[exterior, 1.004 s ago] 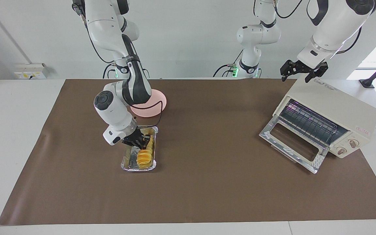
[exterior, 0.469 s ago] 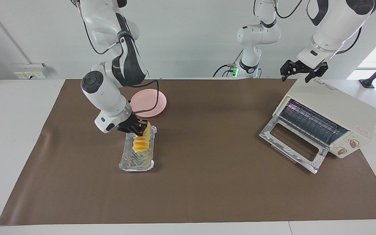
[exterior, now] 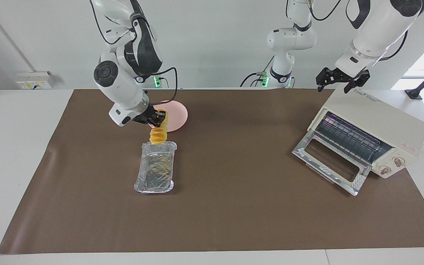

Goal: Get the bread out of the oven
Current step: 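Lift the bread rolls with the right gripper and move them onto the plate, then open the right gripper to release the bread rolls on the plate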

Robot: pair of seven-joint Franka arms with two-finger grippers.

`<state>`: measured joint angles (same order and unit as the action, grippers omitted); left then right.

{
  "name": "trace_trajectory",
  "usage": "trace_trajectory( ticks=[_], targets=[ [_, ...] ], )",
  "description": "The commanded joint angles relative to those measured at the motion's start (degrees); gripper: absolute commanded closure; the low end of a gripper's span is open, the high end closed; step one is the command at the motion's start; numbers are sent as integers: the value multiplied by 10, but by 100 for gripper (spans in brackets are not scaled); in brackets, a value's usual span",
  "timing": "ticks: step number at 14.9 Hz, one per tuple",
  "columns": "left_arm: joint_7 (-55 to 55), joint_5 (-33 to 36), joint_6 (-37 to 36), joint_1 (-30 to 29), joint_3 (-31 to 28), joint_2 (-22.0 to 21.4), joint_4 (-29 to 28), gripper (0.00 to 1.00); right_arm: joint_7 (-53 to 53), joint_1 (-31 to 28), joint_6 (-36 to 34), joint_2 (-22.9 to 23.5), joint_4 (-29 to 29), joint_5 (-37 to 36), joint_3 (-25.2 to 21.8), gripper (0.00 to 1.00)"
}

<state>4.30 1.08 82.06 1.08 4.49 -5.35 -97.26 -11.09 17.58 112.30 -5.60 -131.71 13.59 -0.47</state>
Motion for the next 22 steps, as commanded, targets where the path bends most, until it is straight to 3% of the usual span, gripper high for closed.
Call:
trace_trajectory(
  ticks=[1,9,10,11,12,15,17,22],
  targets=[
    [-2,-4,-9,-2,-1,-9,-1,0,-15,26,70,-70,-109,-11,0,100],
    [-2,-4,-9,-2,-1,-9,-1,0,-19,29,143,-88,-181,-11,0,100],
    [-2,-4,-9,-2,-1,-9,-1,0,-19,28,148,-86,-181,-11,0,81],
    [-2,-4,-9,-2,-1,-9,-1,0,-21,26,148,-86,-181,-11,0,30],
    [-2,-4,-9,-2,-1,-9,-1,0,-21,21,146,-84,-179,-11,0,0],
    [-2,-4,-9,-2,-1,-9,-1,0,-21,5,119,-83,-133,-8,-1,0],
    [-2,-4,-9,-2,-1,-9,-1,0,-17,-17,43,-83,-59,-8,-2,0],
    [-2,-4,-9,-2,-1,-9,-1,0,0,-75,-47,-72,108,-52,-3,0]
  ],
)
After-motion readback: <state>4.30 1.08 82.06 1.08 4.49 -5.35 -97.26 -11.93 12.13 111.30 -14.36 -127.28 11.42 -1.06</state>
